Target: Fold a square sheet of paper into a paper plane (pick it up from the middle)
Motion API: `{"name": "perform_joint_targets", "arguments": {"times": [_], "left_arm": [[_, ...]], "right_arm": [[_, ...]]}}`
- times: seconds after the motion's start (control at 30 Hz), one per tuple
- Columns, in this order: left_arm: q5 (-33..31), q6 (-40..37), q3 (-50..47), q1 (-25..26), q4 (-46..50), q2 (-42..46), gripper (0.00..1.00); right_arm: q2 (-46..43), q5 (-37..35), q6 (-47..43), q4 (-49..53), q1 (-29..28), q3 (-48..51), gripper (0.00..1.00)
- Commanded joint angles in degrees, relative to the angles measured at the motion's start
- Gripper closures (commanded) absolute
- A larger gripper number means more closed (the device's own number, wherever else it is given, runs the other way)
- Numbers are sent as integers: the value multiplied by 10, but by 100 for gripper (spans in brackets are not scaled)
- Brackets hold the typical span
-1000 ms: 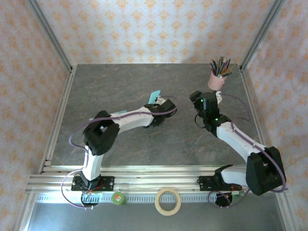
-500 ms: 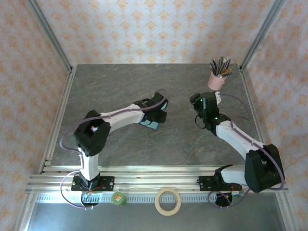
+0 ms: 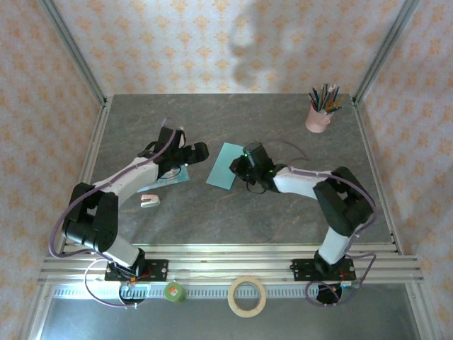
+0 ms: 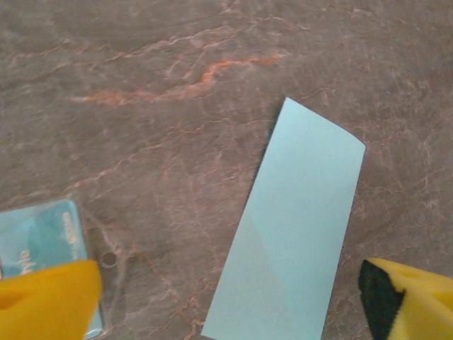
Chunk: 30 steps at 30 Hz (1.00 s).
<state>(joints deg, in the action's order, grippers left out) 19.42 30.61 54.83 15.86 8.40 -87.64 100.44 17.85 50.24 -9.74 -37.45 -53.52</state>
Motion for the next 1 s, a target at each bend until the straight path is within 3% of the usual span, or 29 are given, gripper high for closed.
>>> {"name": "perform_joint_targets", "arguments": {"times": [0.0, 0.33, 0.6, 0.73, 0.87, 0.97], "left_arm": [[60, 22, -13, -12, -44, 22, 1], [86, 45, -19, -14, -62, 7, 1], [116, 56, -41, -14, -76, 2, 1], [142, 72, -65, -15, -101, -1, 1], [175, 93, -87, -14, -127, -7, 1], [190, 106, -108, -14, -139, -3, 1]], "right_arm": [[34, 36, 11, -25, -11, -26, 82], [94, 67, -19, 4, -17, -27, 83], [87, 60, -220, 144, -12, -11, 82], [43, 79, -286, 142, -10, -1, 82], [-2, 97, -224, 66, -9, -3, 79], [-23, 54, -115, 5, -7, 17, 78]]}}
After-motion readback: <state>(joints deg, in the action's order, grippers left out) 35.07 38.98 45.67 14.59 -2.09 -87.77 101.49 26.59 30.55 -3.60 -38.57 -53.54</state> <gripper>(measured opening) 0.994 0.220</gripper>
